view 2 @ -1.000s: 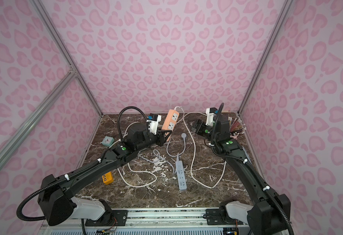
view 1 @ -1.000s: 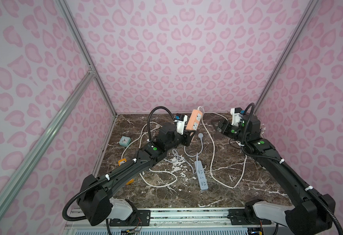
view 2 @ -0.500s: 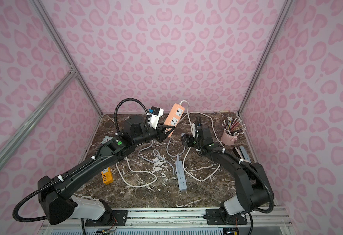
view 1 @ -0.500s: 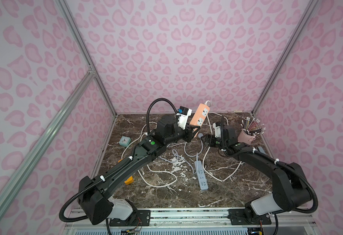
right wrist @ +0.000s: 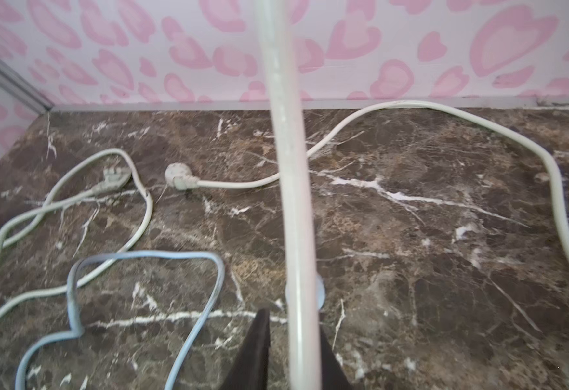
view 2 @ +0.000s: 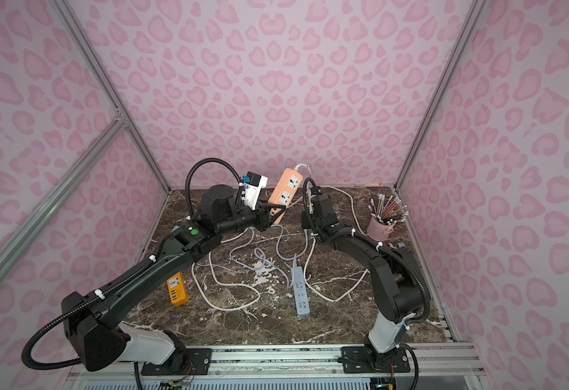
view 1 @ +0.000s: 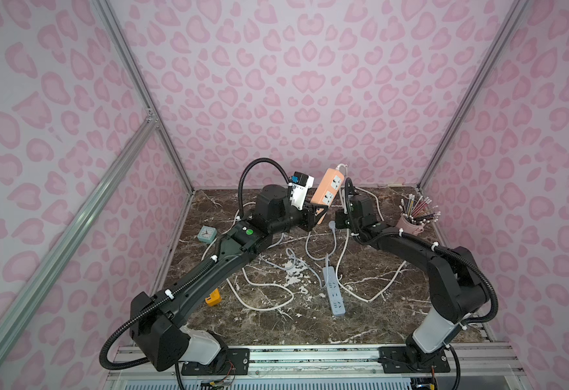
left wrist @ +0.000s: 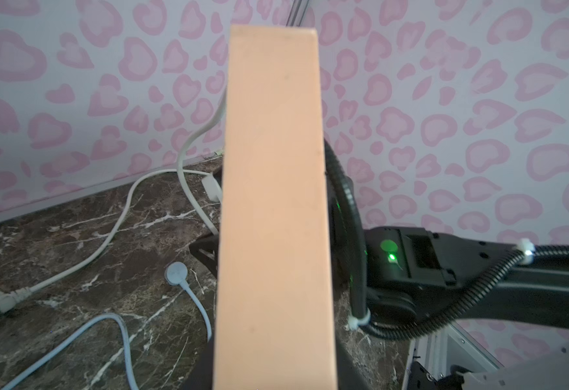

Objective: Wrap the cord around the power strip
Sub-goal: Wrap the power cord around the power strip.

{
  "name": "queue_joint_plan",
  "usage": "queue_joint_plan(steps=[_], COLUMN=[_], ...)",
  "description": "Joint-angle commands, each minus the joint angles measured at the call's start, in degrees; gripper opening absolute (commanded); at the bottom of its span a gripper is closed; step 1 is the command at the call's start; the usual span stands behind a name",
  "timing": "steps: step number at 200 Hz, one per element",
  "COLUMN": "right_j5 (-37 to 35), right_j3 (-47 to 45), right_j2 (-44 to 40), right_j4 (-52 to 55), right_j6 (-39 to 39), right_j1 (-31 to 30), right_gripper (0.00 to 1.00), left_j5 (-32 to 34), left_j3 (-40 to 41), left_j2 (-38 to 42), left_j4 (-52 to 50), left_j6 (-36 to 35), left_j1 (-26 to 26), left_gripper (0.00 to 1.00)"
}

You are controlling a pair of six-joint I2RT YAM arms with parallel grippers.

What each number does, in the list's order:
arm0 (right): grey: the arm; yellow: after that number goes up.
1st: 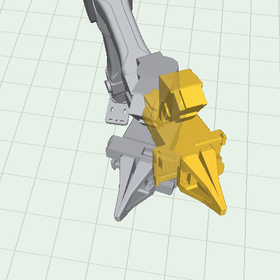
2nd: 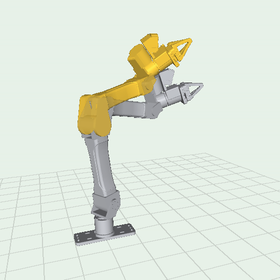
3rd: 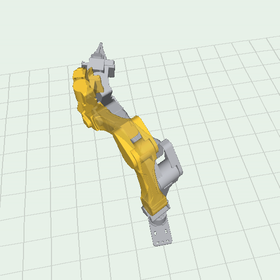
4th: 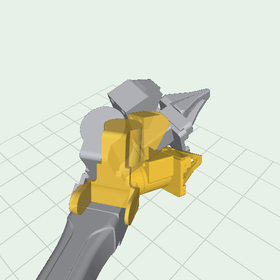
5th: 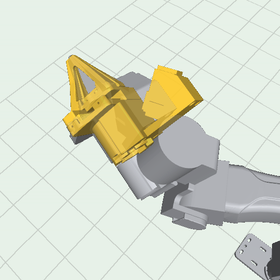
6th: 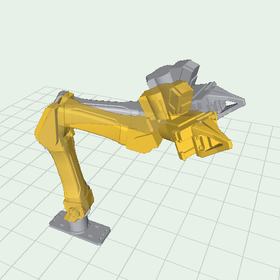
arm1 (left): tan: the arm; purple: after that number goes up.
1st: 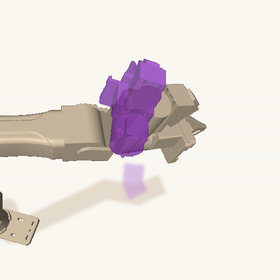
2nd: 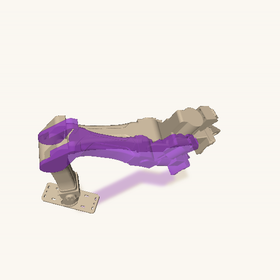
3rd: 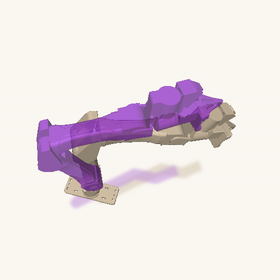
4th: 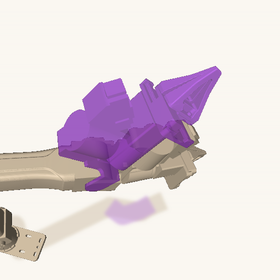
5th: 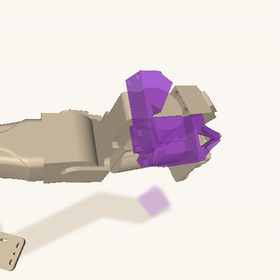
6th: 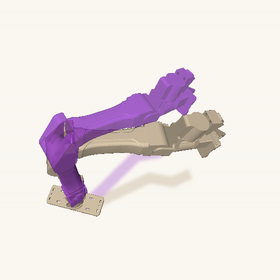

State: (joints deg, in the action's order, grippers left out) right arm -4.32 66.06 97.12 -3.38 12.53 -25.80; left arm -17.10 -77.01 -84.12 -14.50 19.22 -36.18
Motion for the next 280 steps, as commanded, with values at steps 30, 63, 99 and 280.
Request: queue_joint_plan(steps=[30,63,99,280], right_j5=[-7.43,-12.71,-19.32,2.94], right_j3=[-4.11,-2.22,5.68,24.11], right_j2=[-8.25,-13.23,-15.91,-13.49], right_j4=[12.17,21.77,29.65,25.33], right_j6=[-12.32,-21.09,-30.45,-40.86], right_j1=[-11.65,-21.35,-26.49,-3.83], right_gripper=[0.09,0.08,0.04,0.0], left_j5=[8.49,11.68,7.54,-21.13], left_j3=[-10.39,-11.33,-5.03,0.68], left_j2=[-8.21,-12.78,-12.31,-3.03], left_j4=[-6.01,-6.27,-4.22,-17.08], left_j6=[-15.03,-27.39,-38.56,-57.13], left_j1=[4.77,5.3,5.33,3.66], left_gripper=[0.03,0.03,0.03,0.03])
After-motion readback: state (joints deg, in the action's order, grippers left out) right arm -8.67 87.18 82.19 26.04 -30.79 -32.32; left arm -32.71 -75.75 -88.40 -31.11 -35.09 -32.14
